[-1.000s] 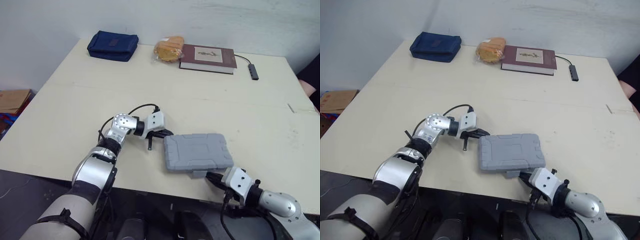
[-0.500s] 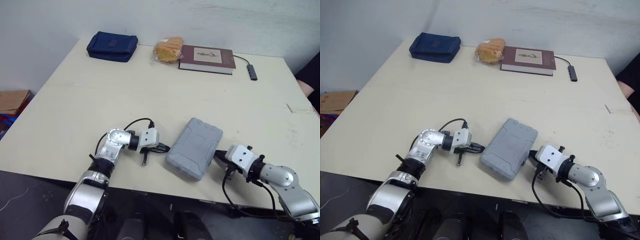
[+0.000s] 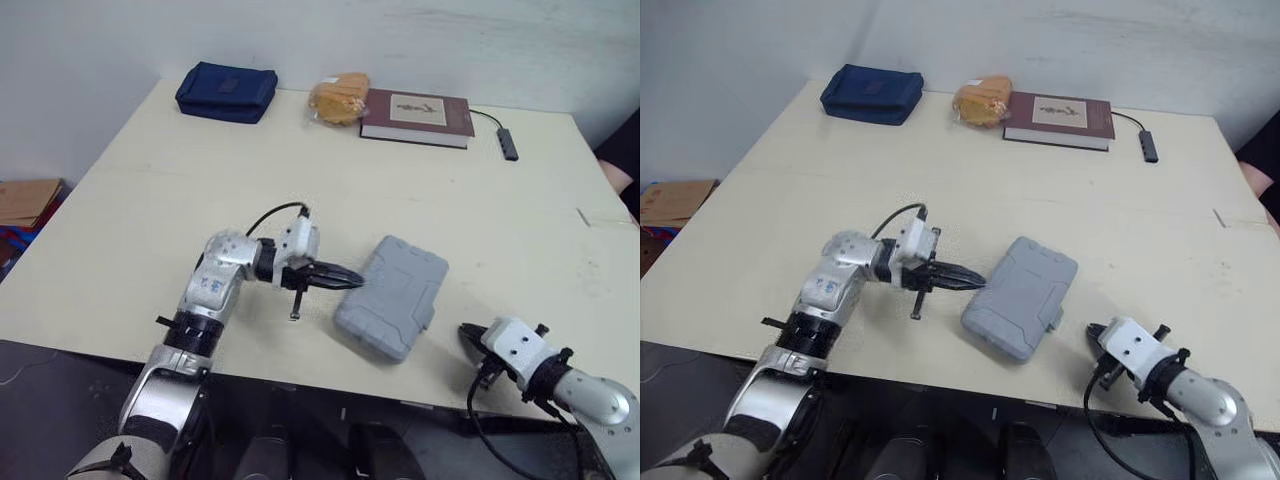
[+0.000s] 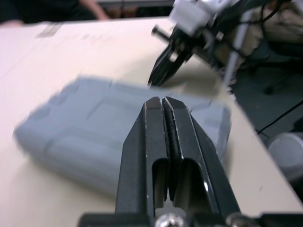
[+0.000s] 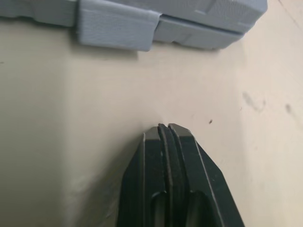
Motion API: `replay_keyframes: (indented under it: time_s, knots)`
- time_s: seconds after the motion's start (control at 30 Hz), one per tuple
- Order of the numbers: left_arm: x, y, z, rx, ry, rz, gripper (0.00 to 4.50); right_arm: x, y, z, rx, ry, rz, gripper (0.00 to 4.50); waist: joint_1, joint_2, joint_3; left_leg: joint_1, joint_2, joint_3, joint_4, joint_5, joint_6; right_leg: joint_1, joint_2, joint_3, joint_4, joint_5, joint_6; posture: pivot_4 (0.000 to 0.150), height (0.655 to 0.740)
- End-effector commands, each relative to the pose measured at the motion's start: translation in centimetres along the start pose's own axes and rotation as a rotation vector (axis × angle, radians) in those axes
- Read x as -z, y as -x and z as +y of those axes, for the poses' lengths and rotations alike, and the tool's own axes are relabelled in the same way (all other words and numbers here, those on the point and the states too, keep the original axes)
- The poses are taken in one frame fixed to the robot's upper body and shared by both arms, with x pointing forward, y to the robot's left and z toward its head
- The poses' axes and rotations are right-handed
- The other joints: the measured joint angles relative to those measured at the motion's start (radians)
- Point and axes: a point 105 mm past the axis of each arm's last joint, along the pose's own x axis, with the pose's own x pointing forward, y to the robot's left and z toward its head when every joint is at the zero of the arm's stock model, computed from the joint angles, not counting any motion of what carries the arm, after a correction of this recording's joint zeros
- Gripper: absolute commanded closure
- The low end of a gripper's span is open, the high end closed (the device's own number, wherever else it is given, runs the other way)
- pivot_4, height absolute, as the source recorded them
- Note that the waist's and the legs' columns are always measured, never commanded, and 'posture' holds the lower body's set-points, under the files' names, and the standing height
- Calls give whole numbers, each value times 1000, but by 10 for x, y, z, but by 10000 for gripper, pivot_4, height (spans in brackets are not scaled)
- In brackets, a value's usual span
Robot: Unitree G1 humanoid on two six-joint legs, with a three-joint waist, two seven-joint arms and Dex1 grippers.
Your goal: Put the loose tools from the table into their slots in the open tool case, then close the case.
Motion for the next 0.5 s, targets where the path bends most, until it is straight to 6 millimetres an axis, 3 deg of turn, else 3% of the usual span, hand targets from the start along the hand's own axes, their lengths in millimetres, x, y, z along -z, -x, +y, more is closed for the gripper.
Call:
replay_keyframes:
  time_s: [0.03,0.17,0.27,0.33,0.5]
  knots:
    - [0,-30,3,41,-59,37,44789,-23,4,2,30,-8,-68,45000,0,2,0,1,0,1,0,0,0,0,1,1,0,0,0,1500,7400]
    - [23,-62,5,64,-134,174,44789,-31,-4,7,23,-20,-83,45000,0,2,0,1,0,3,0,-2,4,0,2,2,0,0,0,1500,7400]
    - [42,-84,14,-1,-91,257,44789,-34,-10,8,22,-15,-90,45000,2,2,1,0,0,4,0,-3,5,-2,2,3,0,0,0,1500,7400]
    - [57,-89,13,3,-111,341,44789,-37,-14,8,20,-12,-95,45000,4,2,1,0,0,4,0,-3,6,-2,2,3,0,0,0,1500,7400]
    - [100,-78,-1,44,-67,537,44789,-42,-21,8,9,8,-107,45000,3,2,0,2,0,3,0,-4,7,0,2,3,0,0,0,1500,7400]
